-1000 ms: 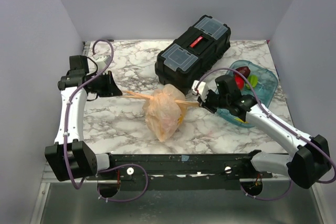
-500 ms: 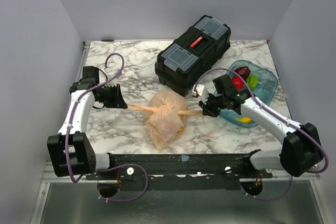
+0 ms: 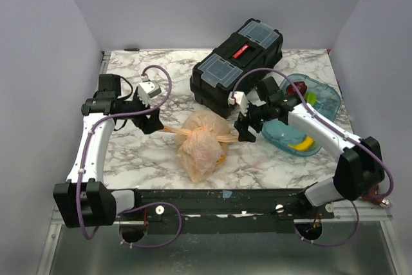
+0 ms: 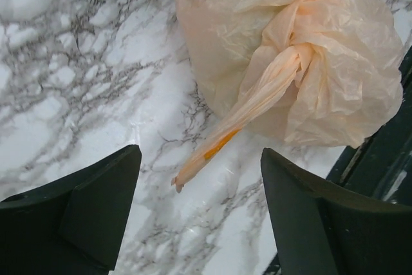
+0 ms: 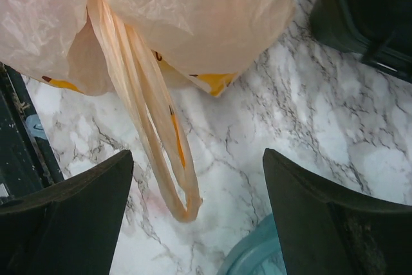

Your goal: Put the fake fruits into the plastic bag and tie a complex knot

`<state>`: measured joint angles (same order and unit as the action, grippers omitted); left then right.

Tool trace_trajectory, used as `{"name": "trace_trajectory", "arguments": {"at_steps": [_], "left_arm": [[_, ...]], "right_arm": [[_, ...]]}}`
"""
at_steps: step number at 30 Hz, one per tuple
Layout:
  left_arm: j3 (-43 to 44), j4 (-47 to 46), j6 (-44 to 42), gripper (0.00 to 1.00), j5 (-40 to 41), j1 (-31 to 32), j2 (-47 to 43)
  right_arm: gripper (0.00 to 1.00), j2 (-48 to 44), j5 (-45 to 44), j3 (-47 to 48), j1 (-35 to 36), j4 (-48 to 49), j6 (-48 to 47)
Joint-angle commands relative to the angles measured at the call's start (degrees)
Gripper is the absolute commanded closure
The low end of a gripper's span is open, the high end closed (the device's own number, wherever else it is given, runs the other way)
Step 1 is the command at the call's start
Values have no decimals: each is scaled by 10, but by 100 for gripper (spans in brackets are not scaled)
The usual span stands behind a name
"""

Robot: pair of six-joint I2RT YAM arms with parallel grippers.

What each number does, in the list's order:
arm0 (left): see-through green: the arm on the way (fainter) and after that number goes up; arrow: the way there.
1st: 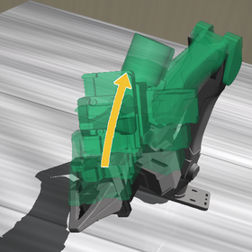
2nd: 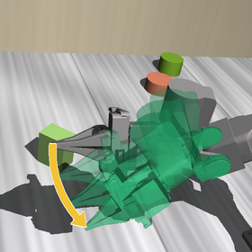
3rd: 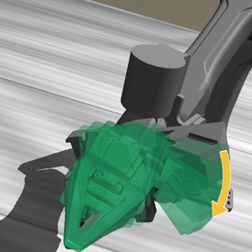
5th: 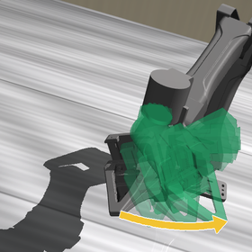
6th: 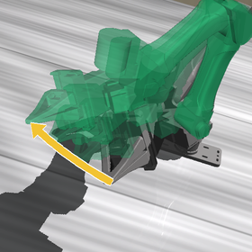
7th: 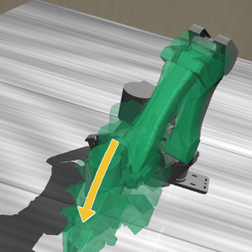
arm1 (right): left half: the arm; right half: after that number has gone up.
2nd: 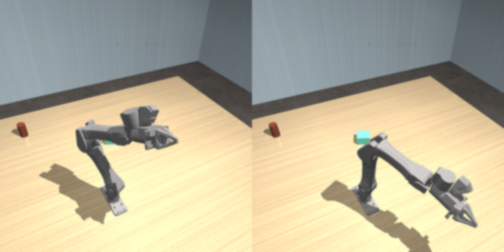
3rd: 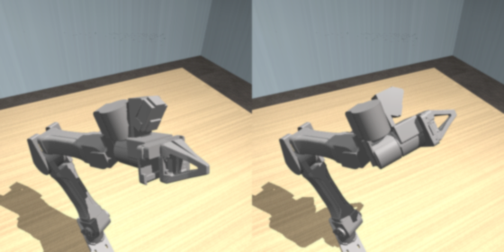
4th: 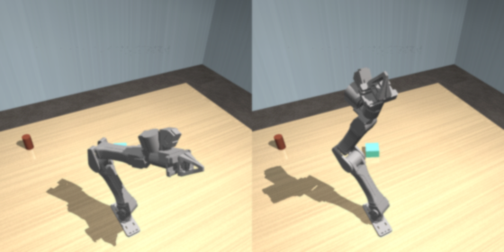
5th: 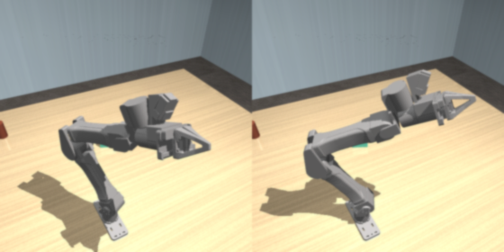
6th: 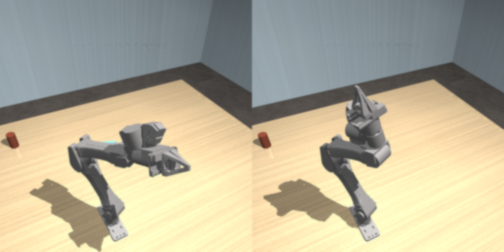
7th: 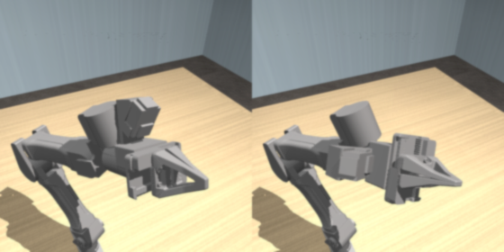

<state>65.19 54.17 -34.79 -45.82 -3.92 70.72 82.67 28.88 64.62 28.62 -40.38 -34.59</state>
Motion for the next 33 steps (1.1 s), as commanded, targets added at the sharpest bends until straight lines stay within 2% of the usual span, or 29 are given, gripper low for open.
{"name": "trace_trajectory", "arguments": {"at_steps": [1, 4, 7, 9, 10, 12, 13, 14, 15, 19, 24, 27, 33], "left_arm": [[-11, -21, -178, 22, -24, 36, -2], [-20, -27, -221, 22, -26, 70, 18], [-35, -37, -246, 25, -3, 100, 39], [-51, -55, -244, 31, 13, 110, 49], [-57, -62, -241, 37, 20, 112, 55], [-60, -65, -229, 62, 37, 114, 64], [-59, -62, -222, 78, 44, 111, 65], [-59, -59, -212, 88, 46, 106, 62], [-59, -57, -202, 99, 45, 94, 55], [-45, -61, -134, 100, 71, 31, 34], [18, -7, -142, 100, 68, -71, 28], [11, -12, -162, 100, 89, -79, 23], [-74, -72, -121, 100, 127, -62, 51]], "right_arm": [[18, 41, 23, 11, 25, 8, -4], [23, 53, 19, 4, 49, 24, 0], [38, 65, 3, -11, 62, 37, 3], [49, 69, -16, -22, 63, 42, 8], [56, 70, -29, -27, 62, 41, 9], [77, 62, -48, -38, 63, 37, 9], [95, 55, -56, -43, 62, 34, 11], [99, 44, -68, -50, 63, 34, 16], [99, 33, -79, -56, 62, 32, 19], [99, -30, -133, -90, 55, 22, 18], [99, -91, -169, -123, -10, -8, -16], [99, -85, -165, -138, -32, -13, -27], [99, -30, -167, -177, -32, 51, -2]]}}
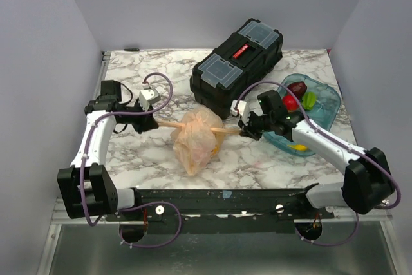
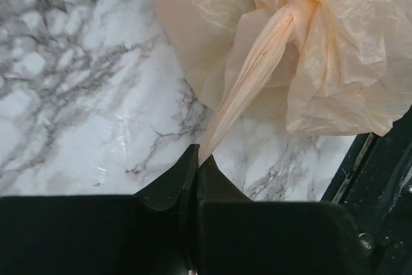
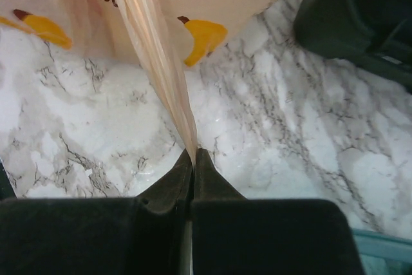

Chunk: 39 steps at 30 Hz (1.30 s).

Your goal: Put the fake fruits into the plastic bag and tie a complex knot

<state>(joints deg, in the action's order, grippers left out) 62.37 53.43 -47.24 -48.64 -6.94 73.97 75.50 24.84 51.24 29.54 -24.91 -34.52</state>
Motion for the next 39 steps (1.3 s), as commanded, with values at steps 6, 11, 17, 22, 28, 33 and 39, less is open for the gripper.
{"name": "trace_trajectory", "arguments": {"at_steps": [6, 11, 17, 22, 28, 33, 39], "left_arm": [[-110, -54, -49, 100, 166, -32, -45], [-77, -26, -7, 100, 119, -32, -59], [-51, -7, -20, 100, 116, -32, -64], [-3, 49, -6, 75, 66, -11, -92], [75, 87, 62, 2, 45, 65, -113], [199, 103, 152, 1, 15, 92, -86], [411, 152, 296, 2, 74, 103, 41]], "right_arm": [[99, 1, -104, -48, -41, -143, -29], [99, 30, -87, 23, -41, -135, 12], [99, 49, -105, 67, -41, -134, 15], [81, 39, -40, 122, -42, -198, 27], [11, 11, 42, 211, -41, -211, 98], [0, 22, 59, 322, -41, -203, 165], [0, 68, 48, 408, -67, -150, 247]]}}
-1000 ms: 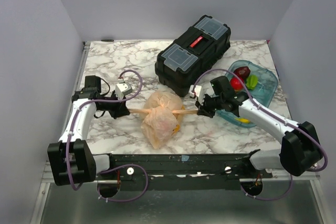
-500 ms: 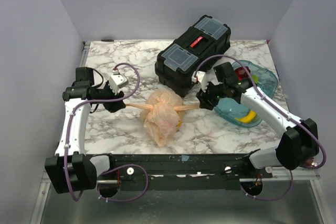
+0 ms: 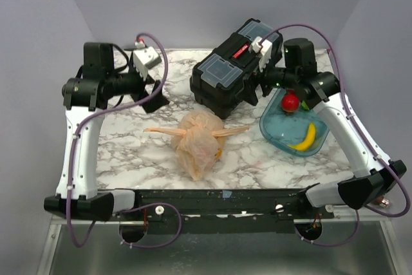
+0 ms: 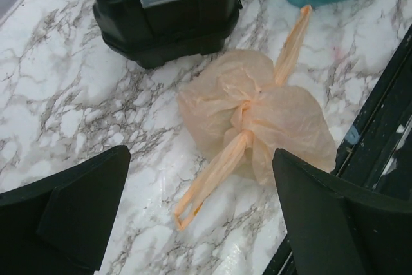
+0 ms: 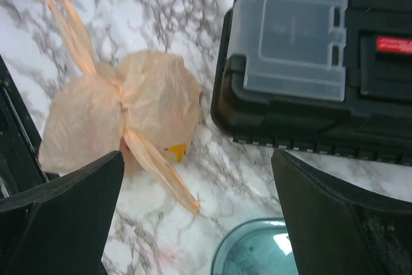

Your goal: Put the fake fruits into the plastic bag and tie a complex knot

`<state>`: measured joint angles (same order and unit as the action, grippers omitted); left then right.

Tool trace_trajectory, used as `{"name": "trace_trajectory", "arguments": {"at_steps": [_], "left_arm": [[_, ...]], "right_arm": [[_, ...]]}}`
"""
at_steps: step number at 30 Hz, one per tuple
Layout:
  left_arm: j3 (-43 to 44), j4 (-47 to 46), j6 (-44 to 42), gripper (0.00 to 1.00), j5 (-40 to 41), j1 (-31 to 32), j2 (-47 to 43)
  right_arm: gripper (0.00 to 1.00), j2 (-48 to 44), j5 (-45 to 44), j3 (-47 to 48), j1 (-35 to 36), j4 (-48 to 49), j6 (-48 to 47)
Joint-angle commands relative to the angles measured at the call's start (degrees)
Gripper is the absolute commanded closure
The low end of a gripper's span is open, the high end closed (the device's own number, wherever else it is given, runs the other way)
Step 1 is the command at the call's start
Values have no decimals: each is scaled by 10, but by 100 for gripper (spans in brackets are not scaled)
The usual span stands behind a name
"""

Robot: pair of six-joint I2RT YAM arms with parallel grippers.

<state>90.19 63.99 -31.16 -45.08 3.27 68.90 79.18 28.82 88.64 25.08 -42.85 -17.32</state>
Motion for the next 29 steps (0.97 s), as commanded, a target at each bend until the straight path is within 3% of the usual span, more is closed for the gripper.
{"name": "trace_trajectory", "arguments": {"at_steps": [1, 4, 7, 13, 21, 29], "left_arm": [[181, 66, 154, 2, 40, -7, 116], [254, 73, 230, 2, 61, -51, 162], [241, 29, 281, 1, 93, -101, 162], [184, 4, 243, 2, 194, -147, 164], [11, -59, 239, 2, 222, -157, 114], [-37, -90, 252, 2, 216, -158, 90]], "right_arm": [[0, 42, 18, 42, -43, 33, 89], [0, 62, 50, 49, -135, 45, 128], [0, 73, 71, 39, -224, 51, 142], [0, 65, 40, -16, -326, 77, 138], [0, 11, 33, -171, -343, 122, 136], [0, -4, 45, -192, -342, 116, 132]]}}
